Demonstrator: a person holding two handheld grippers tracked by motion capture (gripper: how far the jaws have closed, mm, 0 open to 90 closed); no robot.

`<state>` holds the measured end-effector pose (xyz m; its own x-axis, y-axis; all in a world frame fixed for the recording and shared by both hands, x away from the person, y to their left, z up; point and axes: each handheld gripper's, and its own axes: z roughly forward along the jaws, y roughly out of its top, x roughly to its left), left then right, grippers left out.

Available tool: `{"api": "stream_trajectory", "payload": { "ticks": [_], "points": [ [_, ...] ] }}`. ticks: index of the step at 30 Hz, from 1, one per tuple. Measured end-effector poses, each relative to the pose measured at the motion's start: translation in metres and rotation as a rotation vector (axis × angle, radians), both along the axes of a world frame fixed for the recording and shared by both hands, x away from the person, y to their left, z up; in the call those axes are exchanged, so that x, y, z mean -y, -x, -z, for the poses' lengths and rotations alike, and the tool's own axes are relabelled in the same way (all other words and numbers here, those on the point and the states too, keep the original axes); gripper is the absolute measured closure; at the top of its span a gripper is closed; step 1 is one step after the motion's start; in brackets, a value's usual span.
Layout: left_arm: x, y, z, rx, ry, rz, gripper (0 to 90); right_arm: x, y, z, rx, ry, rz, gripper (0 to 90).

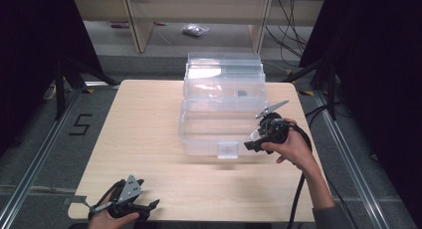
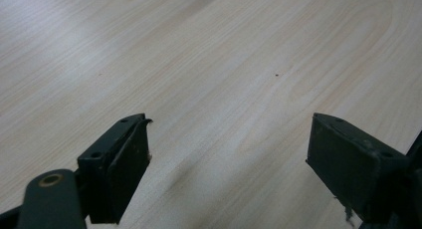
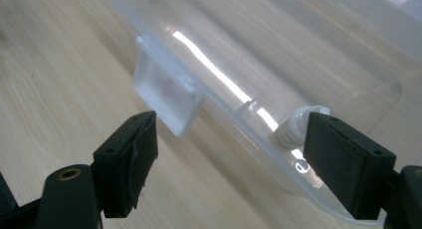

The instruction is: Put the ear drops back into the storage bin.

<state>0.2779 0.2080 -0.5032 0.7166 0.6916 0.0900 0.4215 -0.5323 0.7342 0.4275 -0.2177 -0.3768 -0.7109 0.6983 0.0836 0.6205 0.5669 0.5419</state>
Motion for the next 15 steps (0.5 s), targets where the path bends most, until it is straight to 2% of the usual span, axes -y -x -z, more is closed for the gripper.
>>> {"api": "stream_trajectory", "payload": {
  "ticks": [2,3,4,5,6,9,10,11,13,14,15],
  "points": [
    [0.000,0.000,0.000,-0.001,0.001,0.001,16.2,-0.001,0.005,0.000,-0.020,-0.003,0.018,22.4],
    [0.000,0.000,0.000,0.002,0.002,0.000,16.2,0.000,0.006,0.002,-0.003,-0.008,0.003,22.4],
    [0.000,0.000,0.000,0.002,0.003,-0.001,16.2,0.000,0.008,0.002,-0.010,-0.010,0.006,22.4],
    [0.000,0.000,0.000,0.004,0.005,-0.002,16.2,0.001,0.009,0.003,0.014,-0.011,-0.013,22.3],
    [0.000,0.000,0.000,-0.005,0.001,0.004,16.2,0.000,0.011,0.003,-0.003,-0.010,-0.007,22.0],
    [0.000,0.000,0.000,0.003,0.004,-0.002,16.2,-0.001,0.016,0.003,0.007,-0.013,-0.009,21.9],
    [0.000,0.001,0.000,0.002,0.007,-0.004,16.2,0.000,0.016,0.004,0.028,-0.016,-0.033,21.8],
    [0.000,0.001,0.000,0.002,0.008,-0.004,16.3,-0.001,0.019,0.004,0.016,-0.014,-0.032,21.8],
    [-0.001,0.000,0.000,0.005,-0.007,0.003,16.2,-0.001,0.021,0.004,0.033,-0.016,-0.036,21.7],
    [-0.001,0.000,0.000,0.004,-0.005,0.001,16.2,-0.002,0.025,0.004,0.013,-0.014,-0.018,21.7],
    [0.000,0.000,0.000,0.005,0.009,-0.005,16.2,-0.001,0.024,0.005,0.031,-0.021,-0.051,21.5]
  ]
}}
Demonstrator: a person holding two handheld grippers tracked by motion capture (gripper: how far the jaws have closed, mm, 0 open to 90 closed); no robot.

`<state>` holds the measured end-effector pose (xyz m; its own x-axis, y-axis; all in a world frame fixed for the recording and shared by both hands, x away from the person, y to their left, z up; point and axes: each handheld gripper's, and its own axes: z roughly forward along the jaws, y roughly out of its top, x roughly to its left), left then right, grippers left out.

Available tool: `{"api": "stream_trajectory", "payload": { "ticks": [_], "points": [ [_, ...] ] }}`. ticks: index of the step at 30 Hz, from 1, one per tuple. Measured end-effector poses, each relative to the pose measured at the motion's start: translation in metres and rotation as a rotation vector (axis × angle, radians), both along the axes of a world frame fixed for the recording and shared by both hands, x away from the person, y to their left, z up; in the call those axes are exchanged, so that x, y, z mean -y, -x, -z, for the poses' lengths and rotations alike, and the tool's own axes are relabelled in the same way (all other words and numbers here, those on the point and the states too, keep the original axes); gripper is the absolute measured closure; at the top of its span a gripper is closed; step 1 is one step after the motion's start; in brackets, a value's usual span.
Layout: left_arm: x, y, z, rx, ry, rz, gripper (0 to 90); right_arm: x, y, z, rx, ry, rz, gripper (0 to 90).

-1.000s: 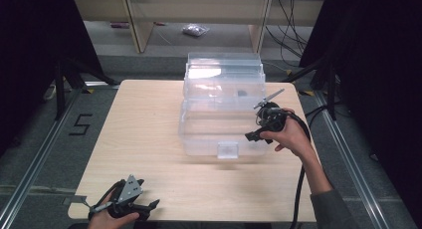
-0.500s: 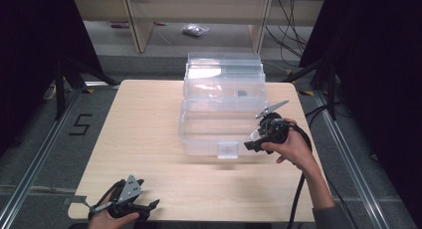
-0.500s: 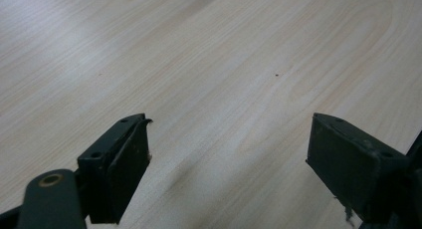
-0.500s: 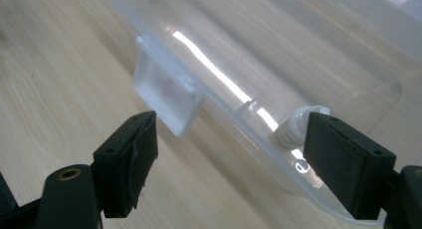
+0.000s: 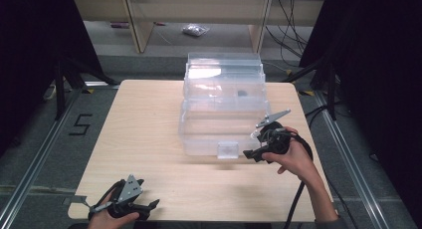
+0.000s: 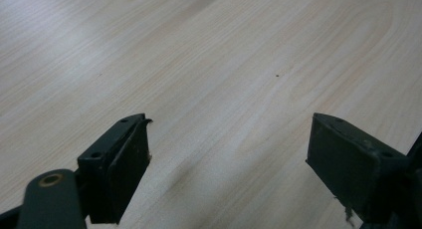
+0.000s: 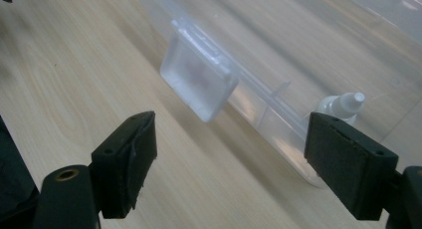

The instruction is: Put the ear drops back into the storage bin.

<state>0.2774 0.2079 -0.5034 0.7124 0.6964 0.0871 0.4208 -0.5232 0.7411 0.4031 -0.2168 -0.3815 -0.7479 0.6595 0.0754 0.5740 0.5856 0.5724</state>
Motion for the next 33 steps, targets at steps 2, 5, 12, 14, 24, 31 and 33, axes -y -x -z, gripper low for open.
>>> {"api": "stream_trajectory", "payload": {
  "ticks": [2,5,12,14,24,31,33],
  "points": [
    [0.000,0.000,0.000,0.000,-0.003,0.003,16.2,-0.002,0.005,0.000,-0.019,-0.004,0.026,21.2],
    [0.000,0.000,0.000,0.000,-0.002,0.002,16.2,-0.001,0.009,0.003,0.001,-0.006,0.006,21.2],
    [-0.001,0.000,-0.001,-0.004,-0.012,0.011,16.2,-0.006,0.021,0.008,-0.014,-0.021,0.002,20.7],
    [0.000,0.000,0.000,0.001,-0.001,0.000,16.3,-0.006,0.022,0.012,0.022,-0.019,-0.017,20.8],
    [0.001,0.001,0.000,-0.003,0.018,-0.004,16.3,-0.006,0.033,0.020,0.040,-0.024,-0.041,20.8],
    [0.000,0.000,-0.001,0.002,-0.002,0.000,16.3,-0.007,0.036,0.029,0.024,-0.031,-0.022,20.9],
    [0.001,0.002,0.000,-0.007,0.025,-0.007,16.3,-0.005,0.036,0.033,0.044,-0.021,-0.067,20.9]
  ]
}}
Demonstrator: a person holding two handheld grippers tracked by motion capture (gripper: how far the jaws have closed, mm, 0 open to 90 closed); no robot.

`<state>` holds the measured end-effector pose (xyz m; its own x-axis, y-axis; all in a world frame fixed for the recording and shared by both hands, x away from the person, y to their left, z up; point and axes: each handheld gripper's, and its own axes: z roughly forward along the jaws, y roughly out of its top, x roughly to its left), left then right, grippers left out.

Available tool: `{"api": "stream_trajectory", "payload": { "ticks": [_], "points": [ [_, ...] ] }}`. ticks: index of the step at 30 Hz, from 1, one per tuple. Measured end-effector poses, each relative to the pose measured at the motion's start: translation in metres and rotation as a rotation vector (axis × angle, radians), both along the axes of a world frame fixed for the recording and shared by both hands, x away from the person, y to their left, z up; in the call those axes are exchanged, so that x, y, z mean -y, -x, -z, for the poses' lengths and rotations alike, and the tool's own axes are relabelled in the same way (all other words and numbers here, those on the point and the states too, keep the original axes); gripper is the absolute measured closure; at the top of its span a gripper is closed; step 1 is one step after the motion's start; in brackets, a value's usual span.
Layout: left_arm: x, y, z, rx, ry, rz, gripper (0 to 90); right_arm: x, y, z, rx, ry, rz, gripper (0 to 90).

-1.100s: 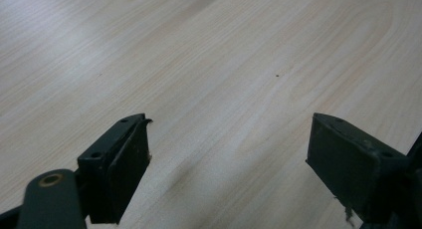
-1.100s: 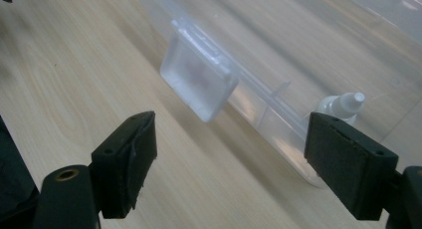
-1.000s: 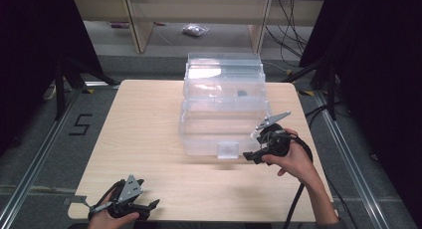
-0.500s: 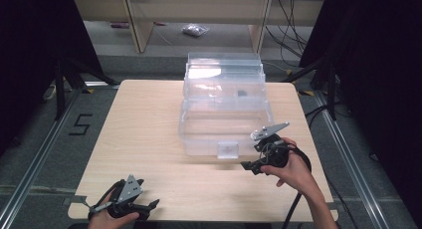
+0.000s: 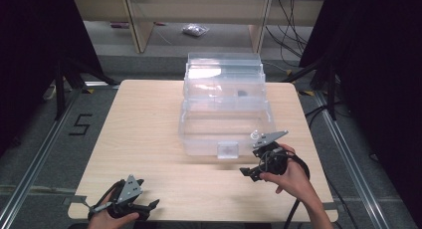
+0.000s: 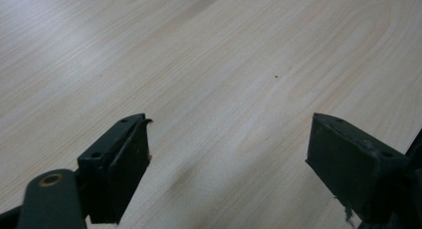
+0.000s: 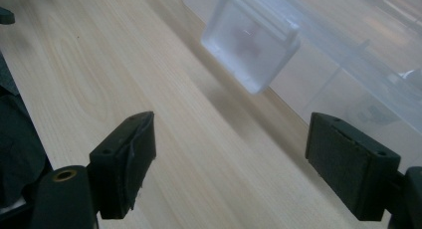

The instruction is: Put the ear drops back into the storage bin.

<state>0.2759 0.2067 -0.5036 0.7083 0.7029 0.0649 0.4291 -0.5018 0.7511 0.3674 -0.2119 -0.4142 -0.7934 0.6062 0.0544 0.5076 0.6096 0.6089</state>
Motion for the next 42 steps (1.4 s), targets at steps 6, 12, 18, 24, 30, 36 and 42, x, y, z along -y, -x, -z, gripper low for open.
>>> {"api": "stream_trajectory", "payload": {
  "ticks": [6,12,18,24,30,36,42],
  "points": [
    [-0.001,-0.001,-0.001,0.010,-0.025,0.012,16.3,-0.003,0.005,0.004,-0.017,-0.009,0.016,21.2],
    [-0.002,-0.001,-0.002,0.004,-0.036,0.013,16.3,-0.006,0.009,0.016,-0.022,-0.003,-0.006,22.1],
    [-0.001,-0.001,-0.001,0.010,-0.027,0.013,16.3,-0.007,0.012,0.026,-0.021,0.010,-0.026,22.0],
    [-0.001,-0.001,-0.001,0.010,-0.025,0.011,16.3,-0.006,0.015,0.033,0.023,0.000,-0.048,21.1],
    [-0.002,-0.001,-0.002,0.006,-0.037,0.013,16.3,-0.004,0.022,0.039,0.018,-0.020,-0.030,20.7],
    [-0.002,-0.001,-0.002,0.006,-0.036,0.013,16.3,0.000,0.030,0.044,0.019,-0.046,-0.010,20.5],
    [-0.002,-0.001,-0.002,0.005,-0.036,0.014,16.3,0.005,0.040,0.048,0.016,-0.062,0.026,20.5]
  ]
}}
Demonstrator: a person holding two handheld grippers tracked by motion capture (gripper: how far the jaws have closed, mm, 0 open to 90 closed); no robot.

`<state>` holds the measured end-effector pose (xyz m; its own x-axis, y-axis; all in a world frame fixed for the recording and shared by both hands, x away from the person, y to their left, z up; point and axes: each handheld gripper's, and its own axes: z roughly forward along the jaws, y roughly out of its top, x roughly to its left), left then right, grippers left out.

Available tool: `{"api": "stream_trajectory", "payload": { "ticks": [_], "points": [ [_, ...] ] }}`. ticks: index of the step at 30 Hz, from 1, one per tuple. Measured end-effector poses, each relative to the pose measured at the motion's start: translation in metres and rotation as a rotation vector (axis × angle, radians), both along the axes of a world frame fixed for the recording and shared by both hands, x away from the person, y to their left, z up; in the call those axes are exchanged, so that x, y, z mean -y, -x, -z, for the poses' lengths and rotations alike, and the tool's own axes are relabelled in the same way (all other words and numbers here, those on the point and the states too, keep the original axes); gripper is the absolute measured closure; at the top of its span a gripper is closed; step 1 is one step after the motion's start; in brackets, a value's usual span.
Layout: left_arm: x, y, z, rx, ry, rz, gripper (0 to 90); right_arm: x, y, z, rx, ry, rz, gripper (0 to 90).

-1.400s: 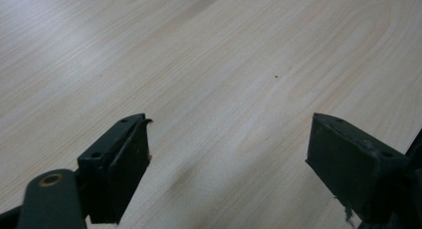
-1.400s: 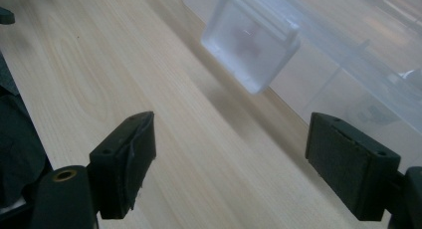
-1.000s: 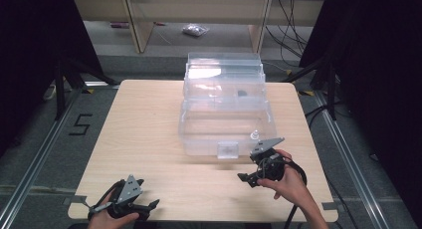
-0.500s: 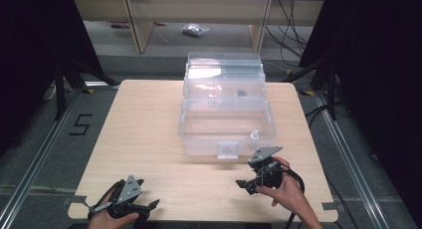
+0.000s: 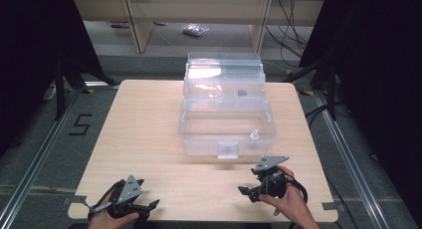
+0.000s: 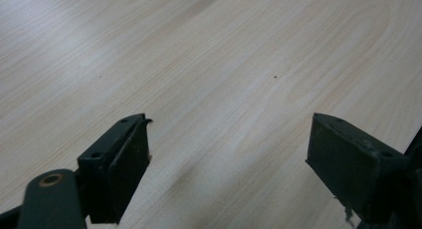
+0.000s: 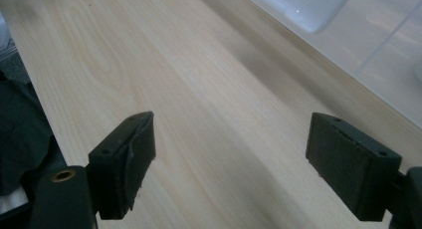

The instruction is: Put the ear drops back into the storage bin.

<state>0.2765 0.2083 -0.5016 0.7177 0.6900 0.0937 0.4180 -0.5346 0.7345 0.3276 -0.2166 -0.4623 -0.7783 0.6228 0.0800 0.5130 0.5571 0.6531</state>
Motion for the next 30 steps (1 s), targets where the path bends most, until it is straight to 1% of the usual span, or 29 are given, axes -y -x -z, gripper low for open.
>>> {"api": "stream_trajectory", "payload": {
  "ticks": [1,2,3,4,5,6,7,9,10,11,12,13,14,15,16,17,19,20,21,22,23,24,26,27,28,29,30],
  "points": [
    [0.000,0.000,0.001,0.008,0.012,-0.002,16.3,0.001,0.000,0.000,0.005,-0.003,-0.013,20.5],
    [0.000,0.000,0.001,0.008,0.011,-0.002,16.3,0.002,0.002,0.000,-0.005,-0.019,0.006,20.3],
    [0.000,0.000,0.000,0.001,0.002,-0.002,16.3,0.004,0.003,0.002,0.003,-0.017,0.005,20.2],
    [0.000,0.000,0.000,0.000,0.000,0.000,16.3,0.002,0.007,0.003,-0.025,-0.041,0.052,20.2],
    [-0.001,0.000,-0.001,-0.002,-0.020,0.011,16.3,0.005,0.006,0.004,-0.008,-0.037,0.036,20.2],
    [-0.001,0.000,-0.001,-0.001,-0.019,0.010,16.3,0.007,0.007,0.003,-0.013,-0.021,0.038,20.2],
    [-0.001,0.000,-0.001,-0.001,-0.016,0.008,16.3,0.008,0.008,0.003,-0.025,-0.023,0.047,20.1],
    [-0.001,0.000,-0.001,0.000,-0.015,0.006,16.3,0.010,0.010,0.005,-0.022,-0.041,0.050,20.2],
    [-0.001,0.000,-0.001,0.000,-0.015,0.006,16.3,0.012,0.010,0.006,-0.006,-0.043,0.057,20.1],
    [-0.001,0.000,-0.001,0.000,-0.017,0.008,16.3,0.013,0.013,0.005,-0.026,-0.039,0.064,20.0],
    [-0.001,0.000,0.000,0.005,-0.011,0.011,16.3,0.014,0.014,0.006,-0.034,-0.044,0.071,20.0],
    [-0.001,0.000,0.000,0.008,-0.009,0.011,16.3,0.015,0.013,0.009,-0.011,-0.050,0.069,19.9],
    [-0.001,0.000,-0.001,-0.002,-0.023,0.010,16.3,0.015,0.015,0.008,-0.031,-0.046,0.070,19.9],
    [-0.001,0.000,0.000,0.006,-0.010,0.011,16.3,0.017,0.015,0.009,-0.027,-0.039,0.069,19.9],
    [-0.001,0.000,0.000,0.006,-0.010,0.011,16.3,0.017,0.016,0.010,-0.022,-0.044,0.077,19.8],
    [-0.001,0.000,0.000,0.006,-0.011,0.011,16.3,0.018,0.016,0.011,-0.028,-0.036,0.069,19.8],
    [-0.001,0.000,0.000,0.005,-0.013,0.012,16.3,0.016,0.020,0.012,-0.041,-0.058,0.093,19.8],
    [-0.001,0.000,-0.001,-0.001,-0.023,0.012,16.3,0.018,0.018,0.013,-0.017,-0.052,0.076,19.8],
    [-0.001,0.000,0.000,0.008,-0.020,0.004,16.3,0.018,0.020,0.013,-0.031,-0.041,0.081,19.8],
    [-0.001,0.000,0.000,0.007,-0.020,0.005,16.3,0.018,0.022,0.013,-0.049,-0.047,0.093,19.8],
    [-0.001,0.000,0.000,0.007,-0.019,0.004,16.3,0.020,0.020,0.014,-0.025,-0.039,0.069,19.8],
    [-0.001,0.000,0.000,0.007,-0.021,0.005,16.3,0.021,0.019,0.014,-0.025,-0.034,0.061,19.7],
    [0.000,0.000,0.000,0.005,-0.018,0.007,16.3,0.022,0.020,0.015,-0.021,-0.033,0.071,19.5],
    [-0.001,0.000,-0.001,0.002,-0.018,0.010,16.3,0.021,0.019,0.017,-0.012,-0.050,0.072,19.5],
    [-0.001,0.000,-0.001,0.002,-0.019,0.010,16.3,0.021,0.020,0.017,-0.022,-0.048,0.079,19.5],
    [-0.001,0.000,-0.001,0.002,-0.019,0.010,16.3,0.020,0.021,0.018,-0.043,-0.053,0.094,19.5],
    [-0.001,0.000,-0.001,0.002,-0.020,0.009,16.3,0.020,0.022,0.017,-0.059,-0.043,0.095,19.5]
  ]
}}
